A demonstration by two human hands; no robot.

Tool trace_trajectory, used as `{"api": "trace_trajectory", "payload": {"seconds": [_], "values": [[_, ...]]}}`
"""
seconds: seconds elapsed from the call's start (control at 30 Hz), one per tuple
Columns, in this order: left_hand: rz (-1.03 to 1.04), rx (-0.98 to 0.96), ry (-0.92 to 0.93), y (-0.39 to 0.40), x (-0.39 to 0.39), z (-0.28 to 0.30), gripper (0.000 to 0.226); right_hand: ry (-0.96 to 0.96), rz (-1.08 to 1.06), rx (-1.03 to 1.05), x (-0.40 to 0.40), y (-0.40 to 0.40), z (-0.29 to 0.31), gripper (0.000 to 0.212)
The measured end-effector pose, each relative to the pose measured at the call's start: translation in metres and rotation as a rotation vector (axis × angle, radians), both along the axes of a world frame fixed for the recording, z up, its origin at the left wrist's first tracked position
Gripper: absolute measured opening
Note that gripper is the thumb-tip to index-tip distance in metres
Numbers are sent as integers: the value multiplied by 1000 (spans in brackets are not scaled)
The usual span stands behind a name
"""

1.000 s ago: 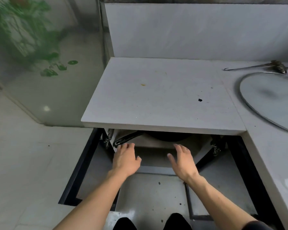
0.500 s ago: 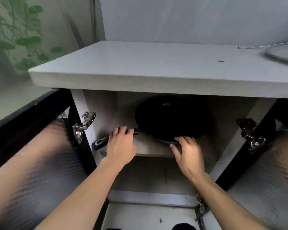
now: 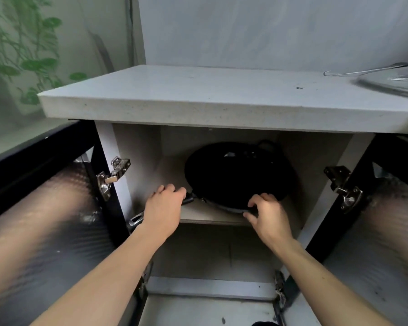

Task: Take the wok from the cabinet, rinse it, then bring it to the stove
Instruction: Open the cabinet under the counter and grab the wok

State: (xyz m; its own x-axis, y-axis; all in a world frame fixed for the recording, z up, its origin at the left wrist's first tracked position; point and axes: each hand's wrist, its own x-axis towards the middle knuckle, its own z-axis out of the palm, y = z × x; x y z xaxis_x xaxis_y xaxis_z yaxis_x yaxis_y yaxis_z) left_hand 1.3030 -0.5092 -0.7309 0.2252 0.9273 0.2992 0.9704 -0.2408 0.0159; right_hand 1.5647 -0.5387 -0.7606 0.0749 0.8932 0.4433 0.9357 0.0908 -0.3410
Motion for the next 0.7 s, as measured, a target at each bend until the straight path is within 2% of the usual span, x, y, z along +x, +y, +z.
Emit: {"api": "trace_trajectory", "payload": {"seconds": [0.17, 0.33, 0.53, 0.7], "values": [[-28, -66, -3, -36, 0, 4, 39, 27, 34, 59, 6, -26, -8, 27], [-49, -71, -4, -52, 2, 10, 24, 35, 78, 107, 7, -48, -16, 27], [-71, -53, 23, -44, 8, 4, 35, -60, 106, 114, 11, -56, -18, 38], [-80, -48, 78, -43, 5, -2, 48, -108, 19, 88, 17, -53, -12, 43]]}}
